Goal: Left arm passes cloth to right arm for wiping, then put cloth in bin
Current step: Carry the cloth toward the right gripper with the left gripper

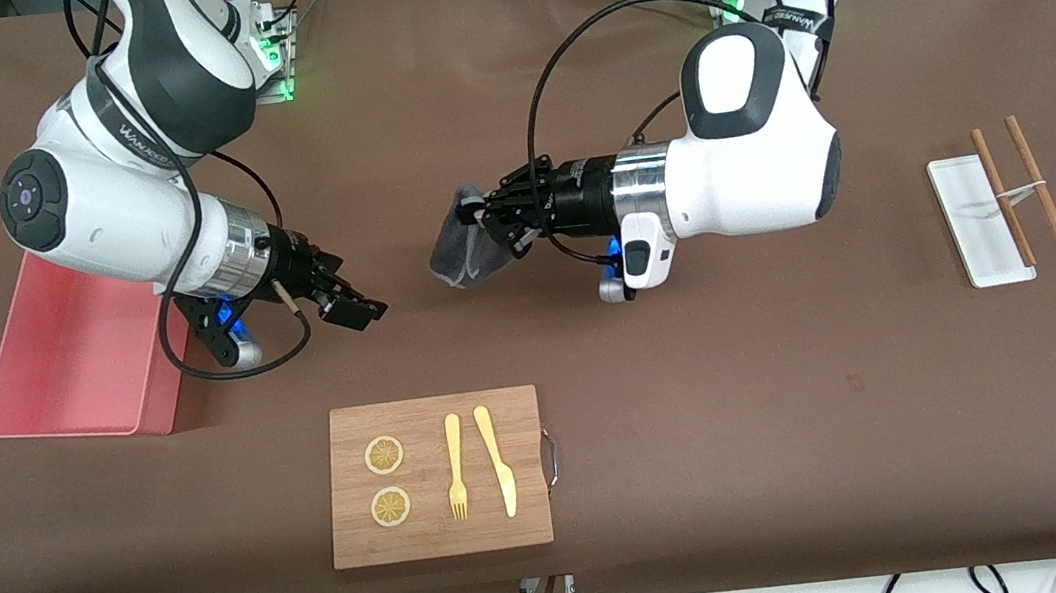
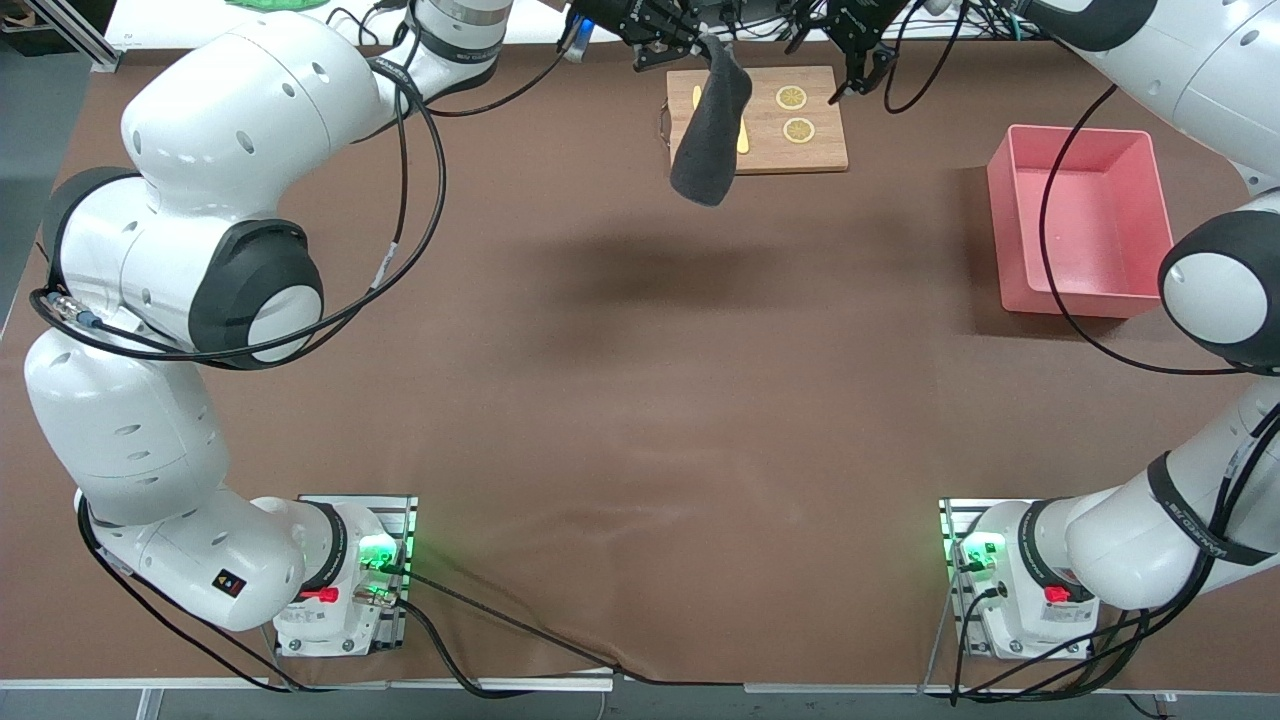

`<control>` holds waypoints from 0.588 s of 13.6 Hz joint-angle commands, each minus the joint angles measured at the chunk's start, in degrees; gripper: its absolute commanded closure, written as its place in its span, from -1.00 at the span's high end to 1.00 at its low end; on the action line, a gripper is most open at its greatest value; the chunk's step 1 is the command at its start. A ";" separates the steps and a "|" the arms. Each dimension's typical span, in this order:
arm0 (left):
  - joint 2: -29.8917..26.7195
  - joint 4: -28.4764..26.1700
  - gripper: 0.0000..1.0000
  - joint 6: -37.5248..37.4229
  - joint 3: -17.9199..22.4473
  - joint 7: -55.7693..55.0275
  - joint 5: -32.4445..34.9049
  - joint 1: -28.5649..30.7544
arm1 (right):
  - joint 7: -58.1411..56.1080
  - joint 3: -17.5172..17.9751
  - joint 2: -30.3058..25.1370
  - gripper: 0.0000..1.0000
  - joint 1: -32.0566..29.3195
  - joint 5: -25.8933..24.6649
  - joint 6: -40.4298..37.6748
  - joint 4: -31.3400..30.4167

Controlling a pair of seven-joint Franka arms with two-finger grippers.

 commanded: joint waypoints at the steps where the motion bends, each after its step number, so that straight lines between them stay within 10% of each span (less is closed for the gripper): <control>1: 1.47 2.75 -1.00 1.91 0.82 -3.81 -1.76 -1.25 | 3.02 -0.34 1.12 0.99 0.31 2.75 0.08 3.24; 8: 2.35 4.68 -1.00 3.23 0.90 -7.69 -1.58 -1.96 | 10.31 0.88 1.47 0.99 1.19 6.01 2.36 3.42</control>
